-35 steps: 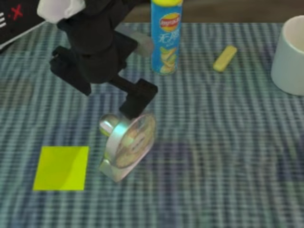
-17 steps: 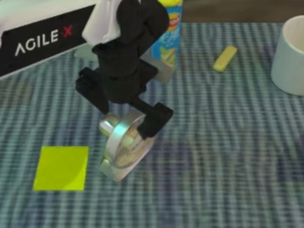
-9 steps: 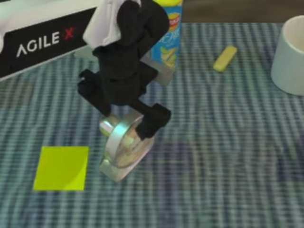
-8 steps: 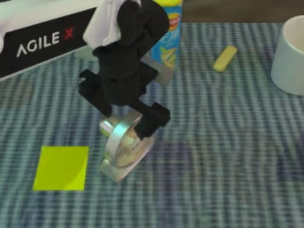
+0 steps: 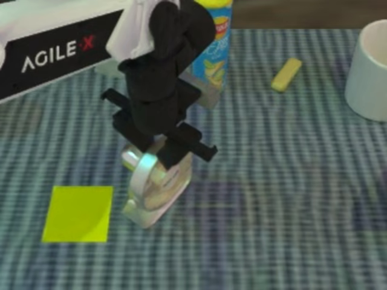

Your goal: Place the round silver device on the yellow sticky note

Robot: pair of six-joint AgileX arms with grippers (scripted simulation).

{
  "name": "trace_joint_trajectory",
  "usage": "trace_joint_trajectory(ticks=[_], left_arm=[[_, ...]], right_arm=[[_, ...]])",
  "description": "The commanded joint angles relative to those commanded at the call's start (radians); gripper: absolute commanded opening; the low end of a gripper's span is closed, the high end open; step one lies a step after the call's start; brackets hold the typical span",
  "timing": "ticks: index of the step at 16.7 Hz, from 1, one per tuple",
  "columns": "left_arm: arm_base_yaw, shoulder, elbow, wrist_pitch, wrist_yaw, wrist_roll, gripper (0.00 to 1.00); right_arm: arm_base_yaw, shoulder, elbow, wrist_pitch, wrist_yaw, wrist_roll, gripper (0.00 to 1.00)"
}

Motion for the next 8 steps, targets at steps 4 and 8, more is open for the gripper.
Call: trace_joint_trajectory(ticks=[4, 8], left_arm=[[0.0, 0.0, 0.0, 0.0, 0.0, 0.0, 0.0], [0.0, 0.0, 0.0, 0.0, 0.0, 0.0, 0.0]], right_arm=[[0.0, 0.0, 0.0, 0.0, 0.0, 0.0, 1.0], [0.0, 0.0, 0.0, 0.0, 0.0, 0.0, 1.0]])
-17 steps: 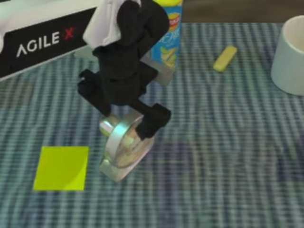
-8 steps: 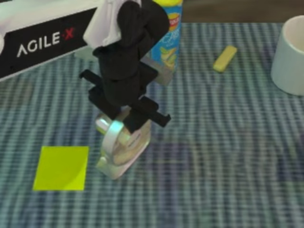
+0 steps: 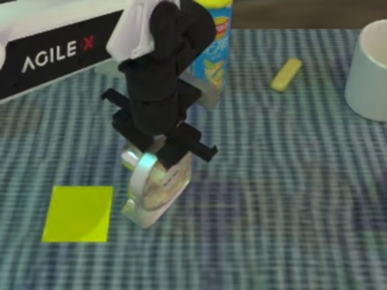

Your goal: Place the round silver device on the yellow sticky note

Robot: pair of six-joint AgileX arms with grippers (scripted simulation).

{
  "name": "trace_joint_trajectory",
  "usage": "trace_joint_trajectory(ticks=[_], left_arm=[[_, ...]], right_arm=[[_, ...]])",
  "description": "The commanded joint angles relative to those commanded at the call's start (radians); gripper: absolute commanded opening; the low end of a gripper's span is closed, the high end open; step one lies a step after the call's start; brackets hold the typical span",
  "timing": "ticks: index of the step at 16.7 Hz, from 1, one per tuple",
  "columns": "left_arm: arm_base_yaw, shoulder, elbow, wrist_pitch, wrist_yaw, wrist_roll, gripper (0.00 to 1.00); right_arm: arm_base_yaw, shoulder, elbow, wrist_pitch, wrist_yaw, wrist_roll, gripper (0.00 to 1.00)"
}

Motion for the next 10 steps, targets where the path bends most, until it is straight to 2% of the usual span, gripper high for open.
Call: trace_joint_trajectory(ticks=[4, 10], left_arm=[[0.002, 0.001, 0.018, -0.018, 0.0, 0.001, 0.0], [0.018, -0.001, 0.189, -0.191, -0.001, 0.0, 0.0]], right_arm=[[0.0, 0.0, 0.0, 0.0, 0.0, 0.0, 1.0], [0.0, 0.0, 0.0, 0.0, 0.0, 0.0, 1.0]])
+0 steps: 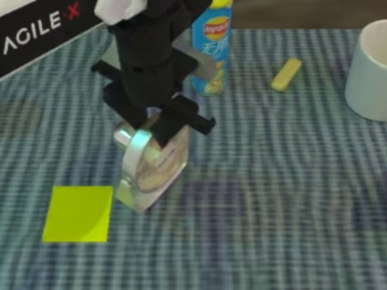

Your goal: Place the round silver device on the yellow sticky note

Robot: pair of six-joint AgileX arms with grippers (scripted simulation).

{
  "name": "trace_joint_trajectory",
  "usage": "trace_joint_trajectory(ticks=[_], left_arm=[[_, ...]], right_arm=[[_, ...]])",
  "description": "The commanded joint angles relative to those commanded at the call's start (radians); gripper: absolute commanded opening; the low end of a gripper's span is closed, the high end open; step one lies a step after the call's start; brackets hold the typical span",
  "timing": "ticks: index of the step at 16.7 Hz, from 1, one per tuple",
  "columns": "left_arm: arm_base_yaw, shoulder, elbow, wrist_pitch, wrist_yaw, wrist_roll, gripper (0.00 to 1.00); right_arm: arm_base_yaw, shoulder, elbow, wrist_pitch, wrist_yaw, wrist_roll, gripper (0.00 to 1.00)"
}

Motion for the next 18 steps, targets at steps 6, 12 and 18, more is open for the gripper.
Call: trace_joint_trajectory(ticks=[6, 12, 18], left_arm=[[-0.001, -0.004, -0.002, -0.004, 0.0, 0.015, 0.0], [0.072, -0.092, -0.111, 0.003, 0.0, 0.298, 0.0], [0.196, -0.255, -0.297, 0.028, -0.001, 0.795, 0.0]], right_arm=[[0.0, 0.0, 0.0, 0.0, 0.0, 0.0, 1.0], [0.0, 0.0, 0.0, 0.0, 0.0, 0.0, 1.0], [0.0, 0.0, 0.0, 0.0, 0.0, 0.0, 1.0]])
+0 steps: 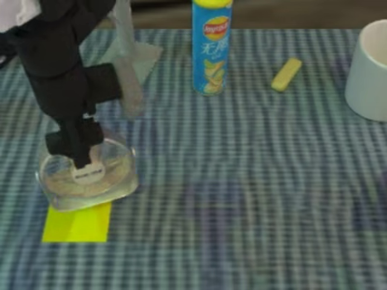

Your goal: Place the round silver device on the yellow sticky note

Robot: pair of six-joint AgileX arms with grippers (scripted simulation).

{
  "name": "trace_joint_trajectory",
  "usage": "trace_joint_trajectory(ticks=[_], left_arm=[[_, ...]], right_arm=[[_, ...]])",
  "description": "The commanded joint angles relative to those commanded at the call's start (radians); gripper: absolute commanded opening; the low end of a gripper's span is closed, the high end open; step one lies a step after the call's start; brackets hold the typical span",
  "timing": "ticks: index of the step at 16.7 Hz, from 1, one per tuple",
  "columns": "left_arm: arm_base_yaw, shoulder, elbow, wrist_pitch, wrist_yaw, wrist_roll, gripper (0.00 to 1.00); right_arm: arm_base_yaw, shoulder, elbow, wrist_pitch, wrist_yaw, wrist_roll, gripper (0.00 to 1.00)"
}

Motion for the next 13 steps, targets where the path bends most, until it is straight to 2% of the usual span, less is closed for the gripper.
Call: trace_joint_trajectory(ticks=[3, 6, 9, 13], left_arm=[[0.06, -0.085, -0.096, 0.017, 0.0, 0.226, 0.0], [0.105, -0.15, -0.166, 0.033, 0.001, 0.38, 0.0], [0.124, -0.179, -0.194, 0.04, 0.001, 0.438, 0.0], [0.119, -0.175, -0.191, 0.039, 0.001, 0.438, 0.0]], right_arm=[[0.0, 0.0, 0.0, 0.0, 0.0, 0.0, 1.0], [0.0, 0.0, 0.0, 0.0, 0.0, 0.0, 1.0], [0.0, 0.0, 0.0, 0.0, 0.0, 0.0, 1.0], [0.0, 0.0, 0.0, 0.0, 0.0, 0.0, 1.0]])
